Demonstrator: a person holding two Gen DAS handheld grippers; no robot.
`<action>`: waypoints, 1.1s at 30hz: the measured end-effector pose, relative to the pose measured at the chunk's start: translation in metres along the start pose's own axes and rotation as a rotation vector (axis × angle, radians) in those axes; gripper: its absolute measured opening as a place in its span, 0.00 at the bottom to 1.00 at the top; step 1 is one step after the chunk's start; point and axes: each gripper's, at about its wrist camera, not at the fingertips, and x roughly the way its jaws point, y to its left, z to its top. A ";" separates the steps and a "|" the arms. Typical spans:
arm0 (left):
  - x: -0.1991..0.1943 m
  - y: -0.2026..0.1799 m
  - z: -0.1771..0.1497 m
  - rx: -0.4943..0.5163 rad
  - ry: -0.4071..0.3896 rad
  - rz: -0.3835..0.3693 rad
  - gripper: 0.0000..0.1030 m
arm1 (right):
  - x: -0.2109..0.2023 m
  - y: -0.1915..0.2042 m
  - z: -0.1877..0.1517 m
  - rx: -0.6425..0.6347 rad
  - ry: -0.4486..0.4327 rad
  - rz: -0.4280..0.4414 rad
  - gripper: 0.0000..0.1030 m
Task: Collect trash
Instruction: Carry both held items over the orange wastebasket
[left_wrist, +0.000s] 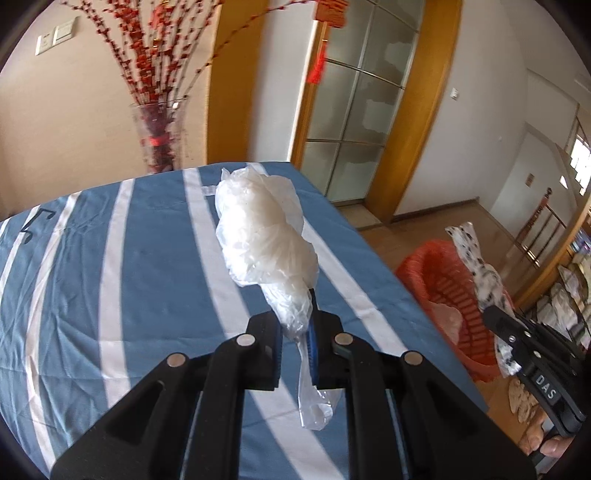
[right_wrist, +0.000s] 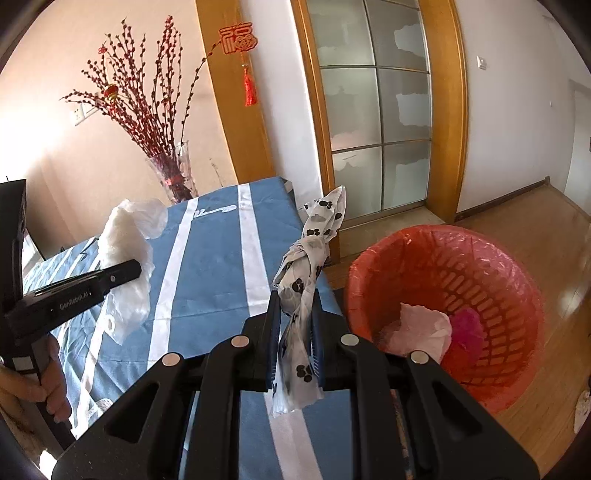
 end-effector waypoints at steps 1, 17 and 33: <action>0.000 -0.004 -0.001 0.007 0.000 -0.005 0.12 | -0.001 -0.001 0.000 0.002 -0.001 -0.001 0.16; 0.014 -0.063 -0.008 0.093 0.037 -0.102 0.12 | -0.007 -0.035 -0.001 0.069 -0.011 -0.034 0.16; 0.047 -0.131 -0.010 0.127 0.092 -0.269 0.12 | -0.012 -0.116 0.000 0.207 -0.020 -0.119 0.16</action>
